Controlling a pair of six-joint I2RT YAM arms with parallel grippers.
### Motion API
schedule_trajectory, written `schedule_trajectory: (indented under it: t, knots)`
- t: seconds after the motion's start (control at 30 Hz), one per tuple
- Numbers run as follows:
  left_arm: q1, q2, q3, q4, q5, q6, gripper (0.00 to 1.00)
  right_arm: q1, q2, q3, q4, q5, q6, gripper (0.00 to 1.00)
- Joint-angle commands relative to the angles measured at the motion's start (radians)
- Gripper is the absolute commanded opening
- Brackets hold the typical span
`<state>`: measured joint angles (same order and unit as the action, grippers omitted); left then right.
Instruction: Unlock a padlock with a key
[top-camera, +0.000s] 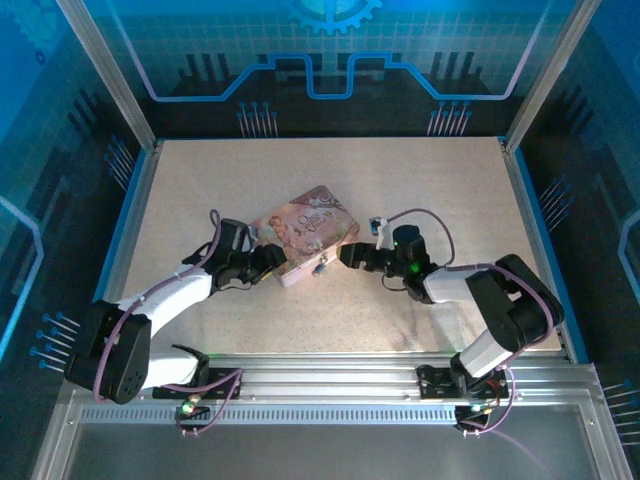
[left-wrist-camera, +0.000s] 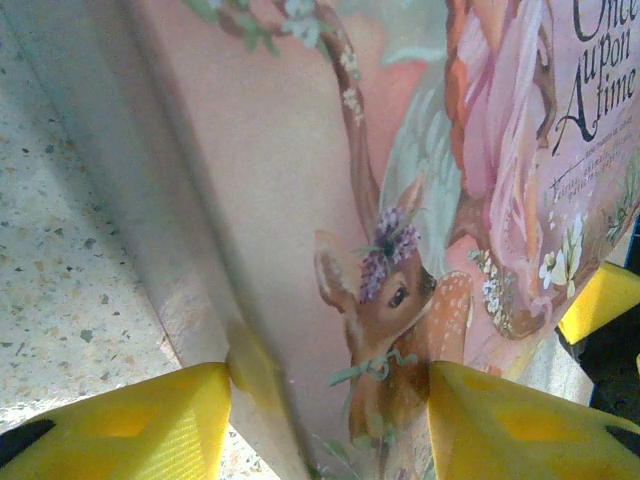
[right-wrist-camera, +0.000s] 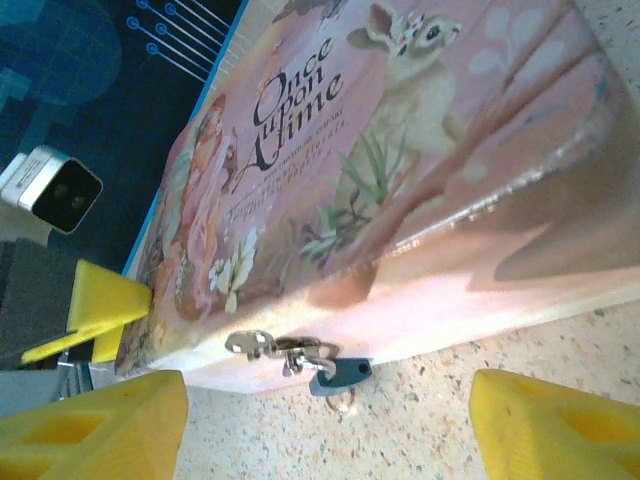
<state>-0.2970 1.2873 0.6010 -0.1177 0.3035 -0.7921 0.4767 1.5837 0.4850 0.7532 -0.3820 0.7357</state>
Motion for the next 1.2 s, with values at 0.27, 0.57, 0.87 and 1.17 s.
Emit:
schedule_trajectory:
  t: [0.27,0.57,0.87,1.17]
  knots:
    - [-0.017,0.020,-0.043,-0.125,-0.027,-0.009,0.54,0.053,0.094,-0.041,0.257,-0.026,-0.005,0.70]
    - [-0.017,0.021,-0.040,-0.128,-0.027,-0.009,0.54,0.109,0.252,0.004,0.390,-0.011,0.034,0.54]
    - [-0.017,0.009,-0.033,-0.140,-0.032,-0.008,0.54,0.116,0.361,0.038,0.451,-0.002,0.059,0.39]
    - [-0.017,0.014,-0.033,-0.141,-0.031,-0.008,0.54,0.122,0.400,0.050,0.475,-0.004,0.064,0.31]
